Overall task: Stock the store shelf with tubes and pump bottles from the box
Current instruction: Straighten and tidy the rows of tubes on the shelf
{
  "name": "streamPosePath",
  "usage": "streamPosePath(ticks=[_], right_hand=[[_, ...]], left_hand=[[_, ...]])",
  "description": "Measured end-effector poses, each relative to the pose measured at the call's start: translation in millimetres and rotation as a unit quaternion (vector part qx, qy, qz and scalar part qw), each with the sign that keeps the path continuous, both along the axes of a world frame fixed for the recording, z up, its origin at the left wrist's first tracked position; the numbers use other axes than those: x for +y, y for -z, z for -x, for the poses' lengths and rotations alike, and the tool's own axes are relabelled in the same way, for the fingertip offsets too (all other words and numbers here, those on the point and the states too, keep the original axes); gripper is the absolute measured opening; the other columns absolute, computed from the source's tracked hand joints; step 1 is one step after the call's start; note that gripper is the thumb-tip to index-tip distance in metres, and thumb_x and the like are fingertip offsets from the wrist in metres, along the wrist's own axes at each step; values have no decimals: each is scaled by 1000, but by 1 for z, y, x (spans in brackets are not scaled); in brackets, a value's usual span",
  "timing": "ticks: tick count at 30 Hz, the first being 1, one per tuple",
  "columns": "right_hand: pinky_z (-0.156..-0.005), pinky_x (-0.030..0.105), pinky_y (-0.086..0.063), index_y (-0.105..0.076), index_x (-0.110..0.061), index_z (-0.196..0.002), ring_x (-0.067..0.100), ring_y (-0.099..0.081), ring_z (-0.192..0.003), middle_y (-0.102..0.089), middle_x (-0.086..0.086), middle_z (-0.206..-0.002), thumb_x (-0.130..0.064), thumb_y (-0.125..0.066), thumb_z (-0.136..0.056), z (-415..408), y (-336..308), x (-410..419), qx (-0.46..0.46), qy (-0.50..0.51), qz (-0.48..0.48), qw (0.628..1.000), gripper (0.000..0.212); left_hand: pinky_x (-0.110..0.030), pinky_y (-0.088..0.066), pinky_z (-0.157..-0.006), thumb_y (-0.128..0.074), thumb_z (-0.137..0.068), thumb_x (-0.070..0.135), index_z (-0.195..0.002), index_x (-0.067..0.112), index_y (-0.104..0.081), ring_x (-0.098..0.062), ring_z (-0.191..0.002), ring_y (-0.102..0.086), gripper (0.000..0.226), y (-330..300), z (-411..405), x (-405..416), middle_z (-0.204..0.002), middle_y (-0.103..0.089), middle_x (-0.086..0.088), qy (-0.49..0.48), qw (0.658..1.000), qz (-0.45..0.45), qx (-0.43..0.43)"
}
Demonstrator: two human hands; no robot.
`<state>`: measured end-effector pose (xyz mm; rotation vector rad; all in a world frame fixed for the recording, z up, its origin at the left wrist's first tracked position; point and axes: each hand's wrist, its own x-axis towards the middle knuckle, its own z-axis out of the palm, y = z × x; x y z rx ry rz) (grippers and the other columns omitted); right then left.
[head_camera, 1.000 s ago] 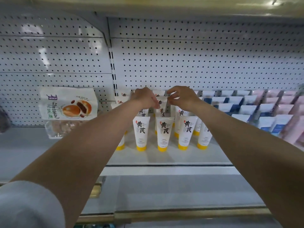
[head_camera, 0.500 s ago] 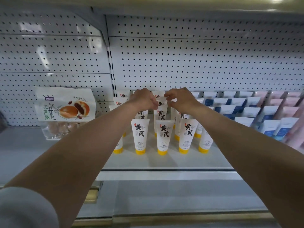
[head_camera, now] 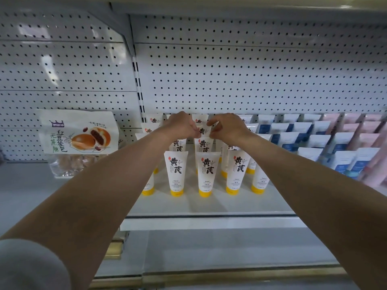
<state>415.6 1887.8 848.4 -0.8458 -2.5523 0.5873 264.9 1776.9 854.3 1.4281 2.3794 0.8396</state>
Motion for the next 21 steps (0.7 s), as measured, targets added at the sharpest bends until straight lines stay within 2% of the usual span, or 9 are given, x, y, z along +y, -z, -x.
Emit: streamPosePath(ticks=[3,7,9,11,13,17,21], right_hand=[[-86,30,-53,-68,-27,-117,13,-65,-97,-70,-10,-89,-21,-78,-83,-1,-1,-2,0,0,-1,1000,36],[-84,28,-49,-67,-26,-119,11,-65,-99,-69,-11,-90,-22,-77,-85,-3,-1,-5,10,1,7,1000,36],[-86,26,-49,-67,-25,-119,10,-65,-100,-70,-10,-93,-24,-75,-86,-6,-4,-7,29,5,11,999,34],[-78,19,-46,-68,-24,-117,8,-64,-94,-69,-9,-93,-23,-73,-87,-14,-11,-9,60,18,26,998,30],[-78,21,-47,-68,-23,-116,9,-63,-90,-71,-6,-95,-21,-71,-89,-24,-21,-9,85,32,38,995,27],[-87,23,-47,-71,-22,-117,8,-62,-97,-74,-5,-100,-21,-71,-87,-46,-34,-5,111,69,36,991,29],[-86,22,-48,-72,-22,-113,8,-62,-93,-75,-4,-104,-20,-71,-88,-68,-38,-8,140,99,49,984,25]], left_hand=[[-37,-48,-102,-84,-74,32,-96,20,-79,-17,-113,-59,25,-1,-1,0,-115,-70,3,2,1000,2,-1],[-37,-50,-98,-84,-72,35,-90,25,-79,-15,-108,-61,21,1,-1,-3,-106,-72,8,6,1000,-6,-1],[-37,-51,-97,-84,-71,36,-88,26,-80,-12,-105,-62,20,1,0,-4,-100,-73,11,10,1000,-23,-5],[-37,-51,-96,-84,-71,39,-84,28,-79,-11,-102,-63,18,-2,-1,-8,-93,-73,15,1,999,-42,-2],[-38,-52,-95,-84,-70,42,-81,29,-78,-13,-102,-64,17,-6,-2,-12,-89,-73,15,-10,998,-62,-6],[-40,-51,-96,-82,-73,44,-79,31,-74,-16,-108,-62,16,-18,-14,-19,-97,-73,11,-33,995,-97,-19],[-38,-51,-96,-80,-76,45,-81,33,-70,-16,-108,-63,16,-27,-35,-29,-102,-72,10,-43,992,-120,-10]])
